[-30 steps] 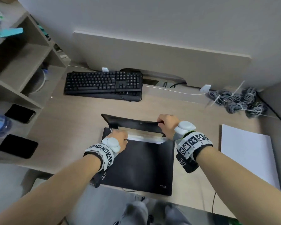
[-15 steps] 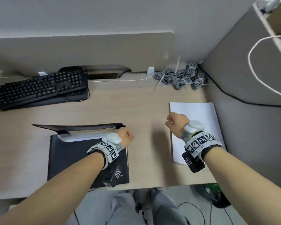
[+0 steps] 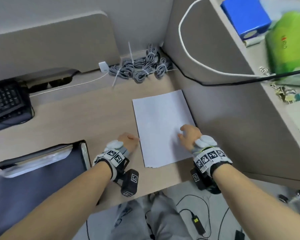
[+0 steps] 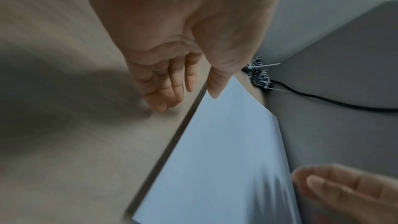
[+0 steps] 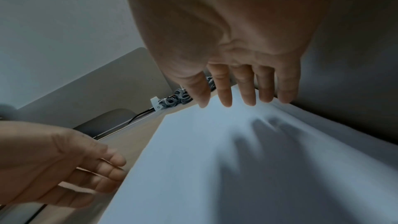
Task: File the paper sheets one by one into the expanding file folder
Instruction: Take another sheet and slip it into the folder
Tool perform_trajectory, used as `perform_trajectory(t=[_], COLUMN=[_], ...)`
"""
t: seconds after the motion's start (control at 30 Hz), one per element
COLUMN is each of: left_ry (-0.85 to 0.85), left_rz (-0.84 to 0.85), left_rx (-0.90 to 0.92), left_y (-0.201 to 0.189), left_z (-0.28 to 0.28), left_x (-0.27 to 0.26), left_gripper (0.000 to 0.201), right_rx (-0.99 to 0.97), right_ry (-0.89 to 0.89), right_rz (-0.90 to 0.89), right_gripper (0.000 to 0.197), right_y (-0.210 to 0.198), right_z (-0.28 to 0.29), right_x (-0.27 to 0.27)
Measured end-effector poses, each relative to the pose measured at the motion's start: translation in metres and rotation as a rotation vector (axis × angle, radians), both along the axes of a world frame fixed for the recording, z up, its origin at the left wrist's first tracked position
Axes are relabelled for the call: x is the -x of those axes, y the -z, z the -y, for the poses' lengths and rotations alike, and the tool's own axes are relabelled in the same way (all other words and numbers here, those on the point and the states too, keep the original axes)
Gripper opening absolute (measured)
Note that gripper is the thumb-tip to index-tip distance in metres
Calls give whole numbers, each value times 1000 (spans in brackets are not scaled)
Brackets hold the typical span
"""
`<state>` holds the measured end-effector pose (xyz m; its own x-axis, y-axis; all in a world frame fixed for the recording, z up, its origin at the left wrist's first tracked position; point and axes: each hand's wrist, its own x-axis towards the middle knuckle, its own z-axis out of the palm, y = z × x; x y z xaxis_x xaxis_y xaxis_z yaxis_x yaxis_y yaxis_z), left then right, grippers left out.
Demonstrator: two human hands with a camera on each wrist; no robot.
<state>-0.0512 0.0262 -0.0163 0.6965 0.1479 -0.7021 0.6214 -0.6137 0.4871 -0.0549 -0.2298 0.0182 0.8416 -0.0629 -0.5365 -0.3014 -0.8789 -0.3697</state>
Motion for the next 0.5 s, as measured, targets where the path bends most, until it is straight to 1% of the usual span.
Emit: perform_trajectory(t=[0.03, 0.07, 0.13, 0.17, 0.2, 0.23, 0.27, 0.33, 0.4, 0.43, 0.47, 0.5], left_ry=[-47, -85, -184, -228, -260, -267, -275, -255, -237, -259, -267, -265], left_rz=[-1, -26, -69, -101, -131, -152, -145, -137, -145, -147, -146, -144], left_rx=[37, 71, 151, 174, 186, 191, 210, 194, 173, 169, 166, 145], left_y=[6, 10, 16, 21, 22, 23, 24, 36, 50, 56, 53, 52], left_z=[4, 8, 15, 17, 19, 20, 19, 13, 4, 0, -1, -4], left_x=[-1, -2, -5, -7, -8, -9, -9, -11, -13, -14, -14, -14], left_gripper=[21, 26, 26, 31, 31, 24, 13, 23, 16, 16, 9, 18], right_rx=[5, 14, 30, 31, 30, 25, 17, -15, -35, -40, -42, -55], right_ry=[2, -1, -22, -36, -47, -64, -79, -78, -9, 35, 77, 117], right_rz=[-2, -13, -35, -36, -41, -38, -37, -27, -6, 15, 19, 18], right_gripper=[37, 35, 33, 33, 32, 32, 33, 36, 38, 38, 38, 39], right_y=[5, 11, 19, 23, 25, 26, 25, 27, 27, 27, 27, 26], right_z=[2, 3, -1, -4, -7, -11, -14, -17, -14, -10, -7, -3], right_x=[1, 4, 9, 10, 12, 13, 14, 15, 13, 11, 10, 8])
